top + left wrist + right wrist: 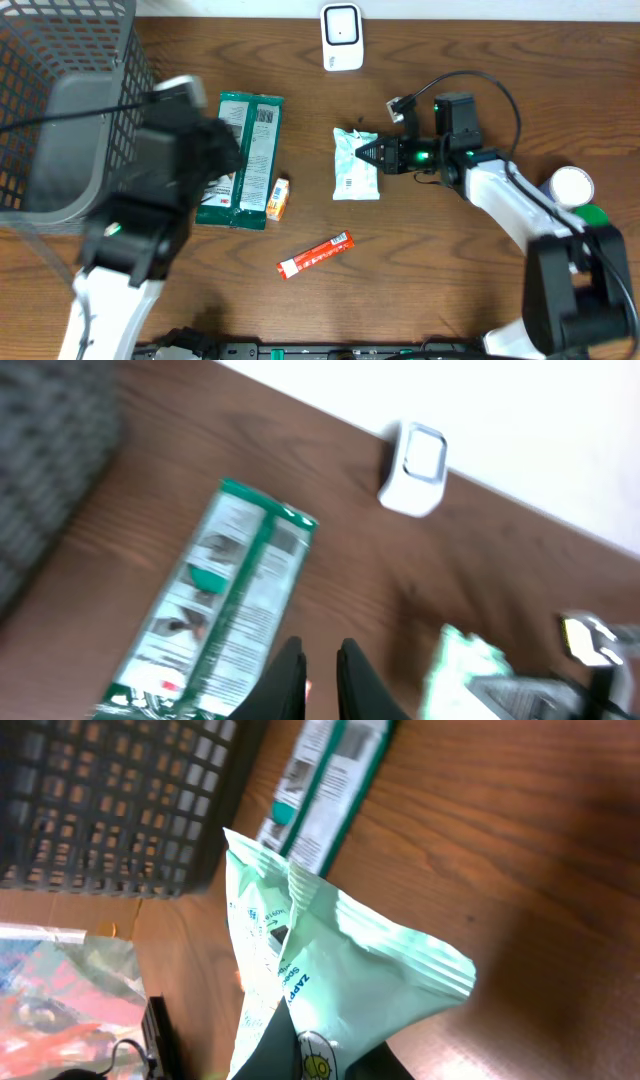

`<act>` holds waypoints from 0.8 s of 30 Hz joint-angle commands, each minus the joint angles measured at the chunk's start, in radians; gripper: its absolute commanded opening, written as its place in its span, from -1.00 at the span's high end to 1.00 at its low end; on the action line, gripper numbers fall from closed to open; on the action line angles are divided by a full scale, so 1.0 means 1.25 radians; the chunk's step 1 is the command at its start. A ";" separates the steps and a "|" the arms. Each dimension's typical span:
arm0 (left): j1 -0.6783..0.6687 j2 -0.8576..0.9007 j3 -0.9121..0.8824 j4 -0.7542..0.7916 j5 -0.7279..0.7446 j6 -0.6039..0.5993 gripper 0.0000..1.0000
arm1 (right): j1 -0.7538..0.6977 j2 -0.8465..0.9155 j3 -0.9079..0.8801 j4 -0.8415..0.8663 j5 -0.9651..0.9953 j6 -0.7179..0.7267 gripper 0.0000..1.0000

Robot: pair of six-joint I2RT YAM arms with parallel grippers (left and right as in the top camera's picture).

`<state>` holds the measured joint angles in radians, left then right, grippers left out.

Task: Scan the item barcode
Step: 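Carry the pouch with the right gripper to the white scanner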

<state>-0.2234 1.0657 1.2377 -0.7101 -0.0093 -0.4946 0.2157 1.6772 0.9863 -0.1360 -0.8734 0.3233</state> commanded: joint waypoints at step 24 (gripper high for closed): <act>0.290 0.242 0.046 -0.081 0.250 0.072 -0.59 | 0.122 -0.164 0.561 -0.452 0.851 -0.266 0.98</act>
<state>0.1349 1.3361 1.2705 -0.8085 0.2905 -0.4171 0.3508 1.4769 1.6726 -0.7242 0.0879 0.0742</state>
